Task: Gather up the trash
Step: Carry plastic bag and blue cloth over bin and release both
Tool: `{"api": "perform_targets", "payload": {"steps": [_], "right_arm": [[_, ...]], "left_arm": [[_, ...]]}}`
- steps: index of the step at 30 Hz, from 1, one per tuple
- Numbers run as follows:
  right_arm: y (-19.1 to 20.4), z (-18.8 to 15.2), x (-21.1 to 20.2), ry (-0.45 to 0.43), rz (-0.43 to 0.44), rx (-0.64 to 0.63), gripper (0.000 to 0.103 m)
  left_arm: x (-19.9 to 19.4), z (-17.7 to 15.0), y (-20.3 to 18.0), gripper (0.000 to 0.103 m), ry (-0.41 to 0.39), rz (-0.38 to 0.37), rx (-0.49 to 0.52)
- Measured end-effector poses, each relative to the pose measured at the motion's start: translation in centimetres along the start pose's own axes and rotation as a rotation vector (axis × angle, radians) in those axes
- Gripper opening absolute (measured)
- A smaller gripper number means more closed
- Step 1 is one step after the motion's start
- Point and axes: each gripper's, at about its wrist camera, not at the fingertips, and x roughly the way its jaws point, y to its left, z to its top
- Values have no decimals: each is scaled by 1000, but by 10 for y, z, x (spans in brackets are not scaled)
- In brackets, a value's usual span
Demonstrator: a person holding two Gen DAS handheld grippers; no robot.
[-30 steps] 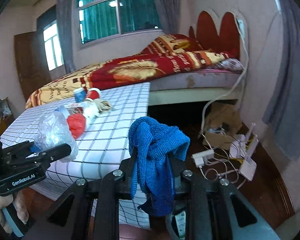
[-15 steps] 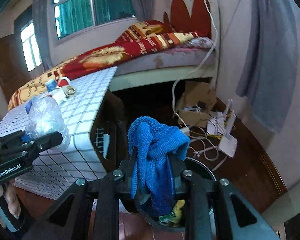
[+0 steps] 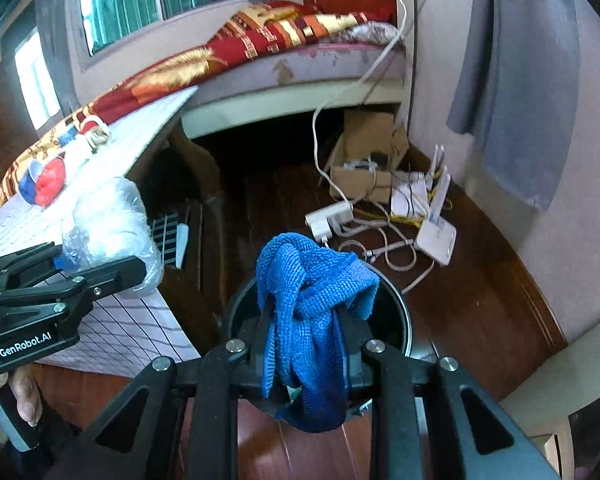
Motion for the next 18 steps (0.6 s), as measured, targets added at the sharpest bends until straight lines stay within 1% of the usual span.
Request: {"api": "perform_targets", "payload": {"steps": [5,9,15,16,17,18], "right_arm": [[-18,-12,21,61,-6,19,26],[-23,-24,37,102,5,10,26],[-29,-42,78,183,52,-23,26],[-29,-44,82,190,58,-29,29],[-28,-46,89,200,54,-52,33],[-26,-49,97,211,17,-81,64]], "left_arm": [[29,-6,-9,48,66,-29,19],[53,-11,-9,48,119,-45,11],[94,-15,-13,50,218,-95,12],[101,-16,-14,53,229,-99,13],[108,-17,-15,63,246,-110,7],[116,-19,-14,71,273,-107,-6]]}}
